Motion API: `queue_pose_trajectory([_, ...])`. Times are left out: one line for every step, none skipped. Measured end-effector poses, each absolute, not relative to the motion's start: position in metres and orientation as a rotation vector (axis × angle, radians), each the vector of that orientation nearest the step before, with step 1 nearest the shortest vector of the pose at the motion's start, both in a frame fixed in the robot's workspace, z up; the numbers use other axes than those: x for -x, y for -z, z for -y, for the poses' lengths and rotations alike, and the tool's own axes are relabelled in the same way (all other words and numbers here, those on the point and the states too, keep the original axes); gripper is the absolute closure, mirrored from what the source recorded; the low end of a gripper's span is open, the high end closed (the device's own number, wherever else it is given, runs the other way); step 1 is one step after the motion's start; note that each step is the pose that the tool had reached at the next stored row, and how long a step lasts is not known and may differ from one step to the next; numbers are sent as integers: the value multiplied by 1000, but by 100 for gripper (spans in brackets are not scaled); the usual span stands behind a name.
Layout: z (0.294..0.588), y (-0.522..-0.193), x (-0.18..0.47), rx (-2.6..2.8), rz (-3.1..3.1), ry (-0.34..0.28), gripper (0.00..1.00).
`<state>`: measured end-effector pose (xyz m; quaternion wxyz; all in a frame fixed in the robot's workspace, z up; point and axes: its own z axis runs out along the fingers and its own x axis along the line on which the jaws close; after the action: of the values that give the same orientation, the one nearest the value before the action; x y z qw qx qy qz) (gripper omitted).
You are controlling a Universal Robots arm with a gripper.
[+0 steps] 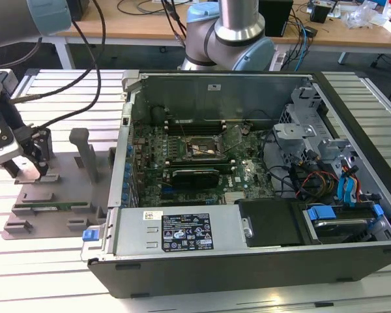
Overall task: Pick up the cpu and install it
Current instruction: 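Pick up the cpu and move it towards the insertion slot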
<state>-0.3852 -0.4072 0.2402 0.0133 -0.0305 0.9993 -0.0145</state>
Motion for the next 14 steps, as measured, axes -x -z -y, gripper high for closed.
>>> queue_pose_trajectory([407, -243, 385, 95, -3113, 45, 45])
queue_pose_trajectory([407, -244, 385, 95, -3113, 45, 45])
queue_pose_trajectory([407, -246, 385, 95, -3113, 45, 45])
queue_pose_trajectory([407, -248, 385, 95, -3113, 45, 45])
queue_pose_trajectory([407, -251, 385, 95, -3113, 45, 45])
queue_pose_trajectory([407, -253, 385, 95, -3113, 45, 45])
queue_pose_trajectory([407, -255, 385, 95, -3113, 45, 45])
queue_pose_trajectory([407, -259, 385, 95, -3113, 45, 45])
queue_pose_trajectory([407, -262, 385, 95, -3113, 45, 45])
queue_pose_trajectory([407, -265, 385, 95, -3113, 45, 45])
queue_pose_trajectory([407, -267, 385, 95, -3113, 45, 45])
queue_pose_trajectory([407, -268, 385, 95, -3113, 45, 45])
queue_pose_trajectory([407, -271, 385, 95, -3113, 45, 45])
queue_pose_trajectory([407, -272, 385, 95, -3113, 45, 45])
